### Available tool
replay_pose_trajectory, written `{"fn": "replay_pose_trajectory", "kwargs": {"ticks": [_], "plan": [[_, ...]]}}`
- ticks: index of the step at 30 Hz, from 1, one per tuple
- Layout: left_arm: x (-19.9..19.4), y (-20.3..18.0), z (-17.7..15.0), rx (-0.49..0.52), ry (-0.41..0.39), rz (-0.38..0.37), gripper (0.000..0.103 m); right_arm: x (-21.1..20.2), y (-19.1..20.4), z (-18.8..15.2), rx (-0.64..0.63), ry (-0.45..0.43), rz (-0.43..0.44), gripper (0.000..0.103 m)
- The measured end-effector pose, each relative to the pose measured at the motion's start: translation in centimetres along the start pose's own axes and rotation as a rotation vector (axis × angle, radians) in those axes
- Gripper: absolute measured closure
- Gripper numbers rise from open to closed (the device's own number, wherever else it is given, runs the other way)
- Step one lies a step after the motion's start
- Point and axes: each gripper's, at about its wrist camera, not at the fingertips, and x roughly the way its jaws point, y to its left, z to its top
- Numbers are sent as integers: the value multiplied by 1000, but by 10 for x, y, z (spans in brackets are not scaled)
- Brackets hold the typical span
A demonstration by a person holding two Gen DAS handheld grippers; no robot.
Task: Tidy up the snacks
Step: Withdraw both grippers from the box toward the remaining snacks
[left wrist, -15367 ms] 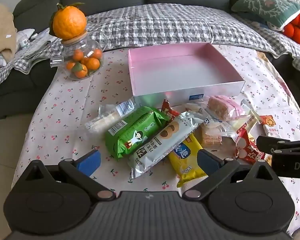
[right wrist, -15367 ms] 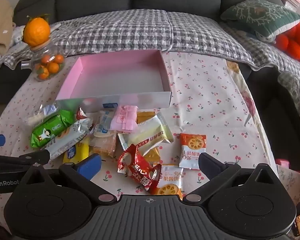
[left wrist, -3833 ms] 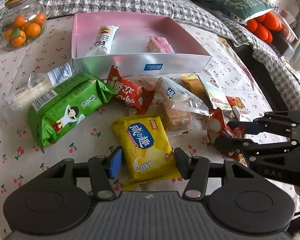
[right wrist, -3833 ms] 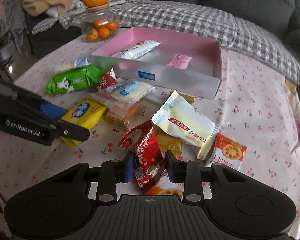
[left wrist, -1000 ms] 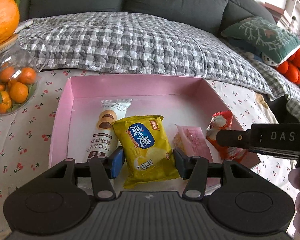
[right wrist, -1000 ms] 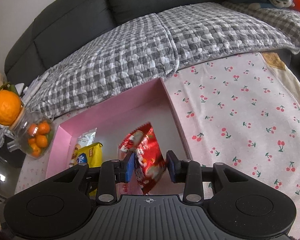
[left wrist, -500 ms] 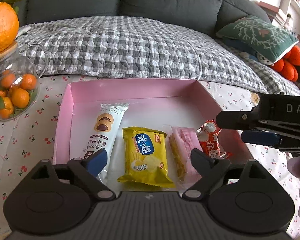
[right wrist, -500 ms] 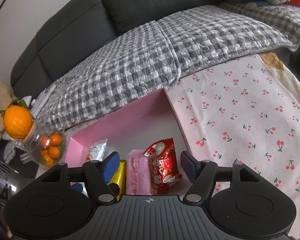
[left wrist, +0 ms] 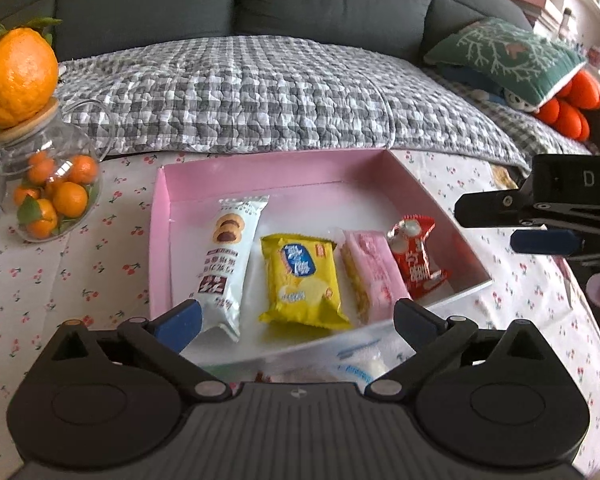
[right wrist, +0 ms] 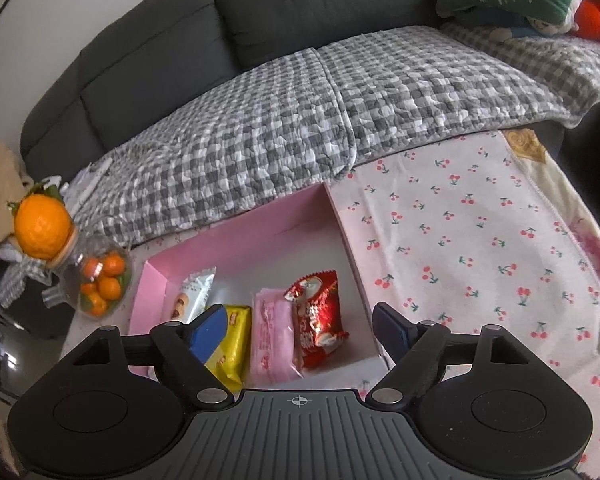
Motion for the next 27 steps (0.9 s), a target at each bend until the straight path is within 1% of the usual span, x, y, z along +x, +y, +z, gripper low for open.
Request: {"fn": "replay_pose_trajectory", "kwargs": {"ticks": [7,12,17,21,27], "plan": [[-13,4,-7,28,16,-12,1,-16,1,-11,-61,11,-8,21],[-25,6,-13,46,10,-22,1,-25,0,-20,-108,11,-18,20],[-35,6,-22,71,11,-36,1,-35,0,-29,-130,19,-16,20],[-43,6,-31,83,-1,-50,1,-42,4,-39,-186,21,-19,20],[-55,4,-48,127,-21,-70,1,-54,5,-59,-224,22,-1,20]]}}
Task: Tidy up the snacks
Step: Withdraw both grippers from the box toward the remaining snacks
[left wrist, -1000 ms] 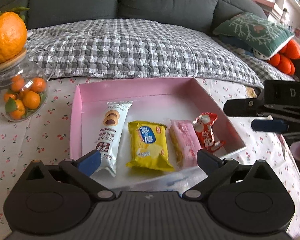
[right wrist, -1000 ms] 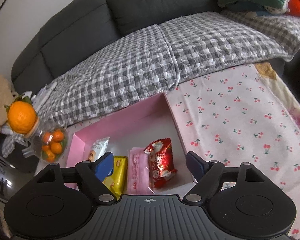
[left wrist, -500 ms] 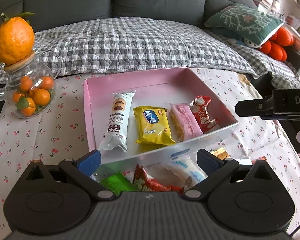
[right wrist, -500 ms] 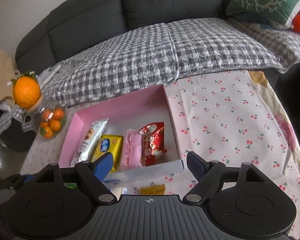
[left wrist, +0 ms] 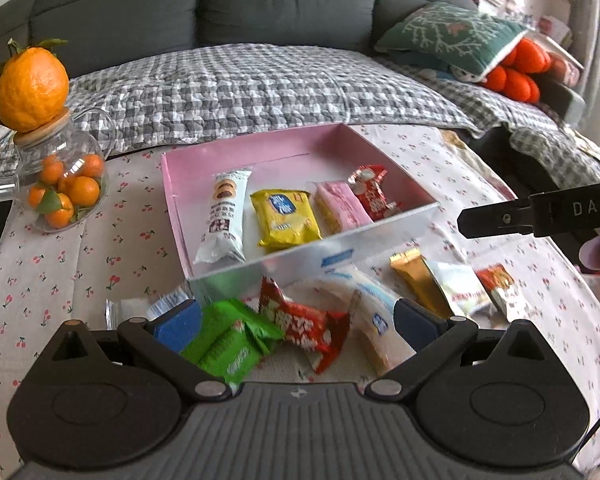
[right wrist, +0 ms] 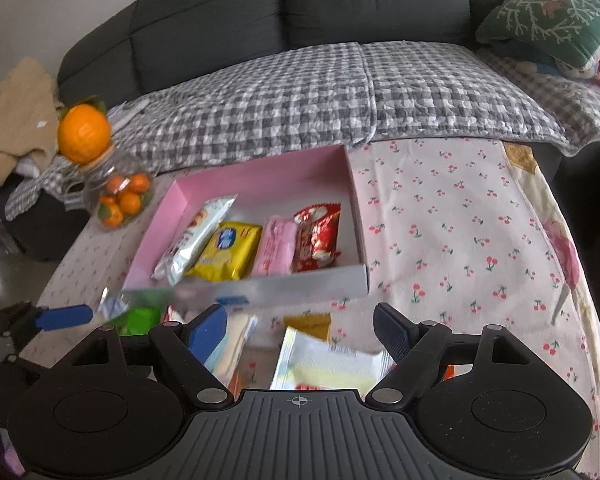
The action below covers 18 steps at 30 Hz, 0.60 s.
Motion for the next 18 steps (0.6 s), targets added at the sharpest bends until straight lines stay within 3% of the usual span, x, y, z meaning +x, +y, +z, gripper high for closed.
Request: {"fn": "replay_pose_trajectory", "kwargs": {"ticks": [18], "plan": [[-10,-1,-51,43,-25,-51,1,-26,-17,-64,-91,-14,-6,19]]}}
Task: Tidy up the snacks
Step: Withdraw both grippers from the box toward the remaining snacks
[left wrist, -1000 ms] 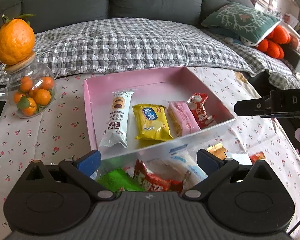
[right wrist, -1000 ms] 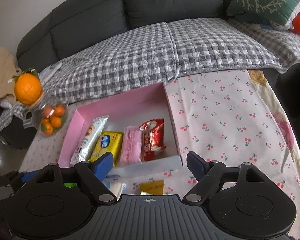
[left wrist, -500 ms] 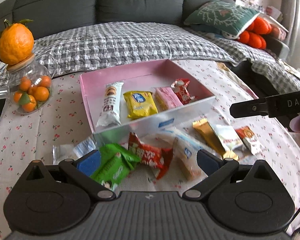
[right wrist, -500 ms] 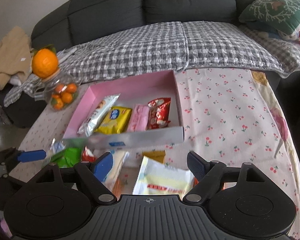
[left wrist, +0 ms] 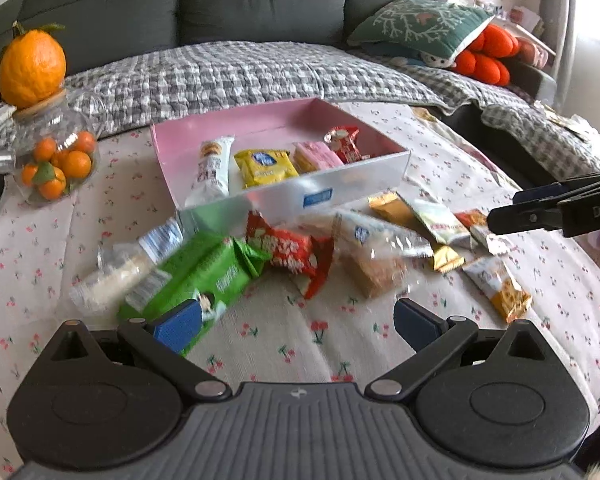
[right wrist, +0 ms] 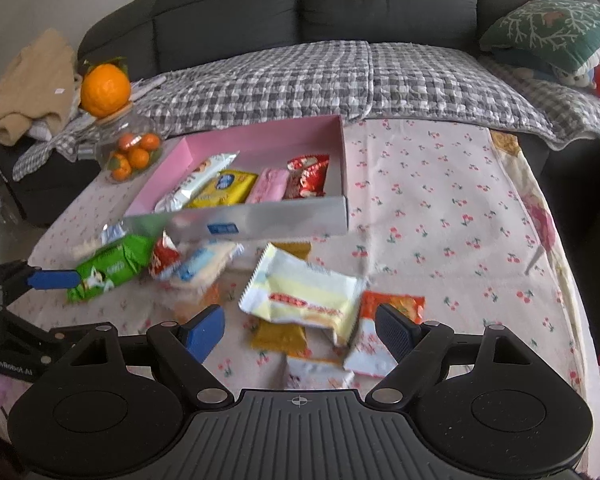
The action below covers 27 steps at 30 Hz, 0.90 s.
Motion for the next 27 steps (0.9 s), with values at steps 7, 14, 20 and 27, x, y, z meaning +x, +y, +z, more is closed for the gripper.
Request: {"fn": "replay_pose_trajectory", "kwargs": {"ticks": [7,14,20,27], "plan": [[7,-10,-11,-6,4,-17,1,1,-8,-22,-6,41,-17,19],[11,-26,-5,-15,-41,7,1,13,-1,-47,-53,89,-30,19],[18,-42,10,-20,-89,45,1,20,1,-57,-65,81,-44,19],[33,-52,25,-45,-106,95,4,22,8,-59,-97,66,-51,18]]}}
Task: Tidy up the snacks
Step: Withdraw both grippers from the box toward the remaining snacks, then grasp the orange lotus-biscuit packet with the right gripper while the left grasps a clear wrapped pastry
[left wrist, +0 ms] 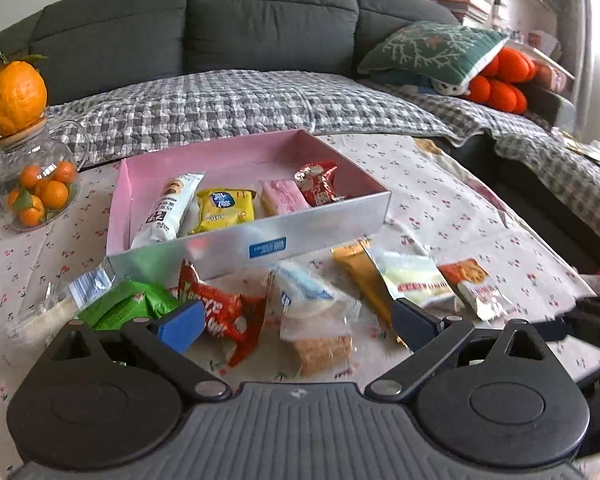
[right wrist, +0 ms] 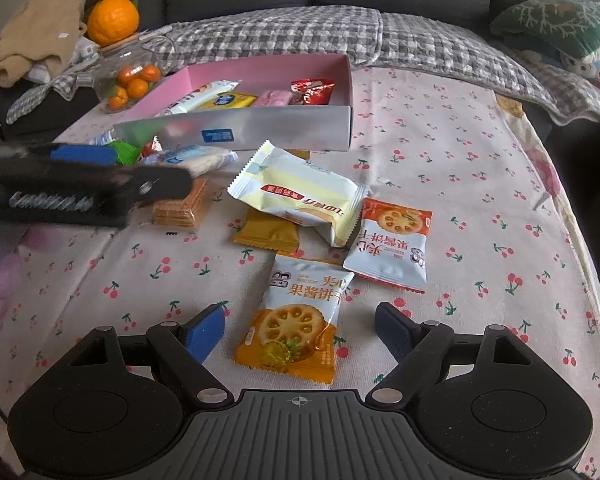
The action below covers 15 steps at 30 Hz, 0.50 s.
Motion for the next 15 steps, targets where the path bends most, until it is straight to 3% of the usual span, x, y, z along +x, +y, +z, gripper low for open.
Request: {"fn": "replay_pose_trajectory", "kwargs": {"ticks": [6,15], "plan": [[12,-4,7,-36,15,22,13,2,2,0,-27,-8,-6,18],[21,3,10,-90,61,4,42,2,2,1,-32,-10,-7,21]]}}
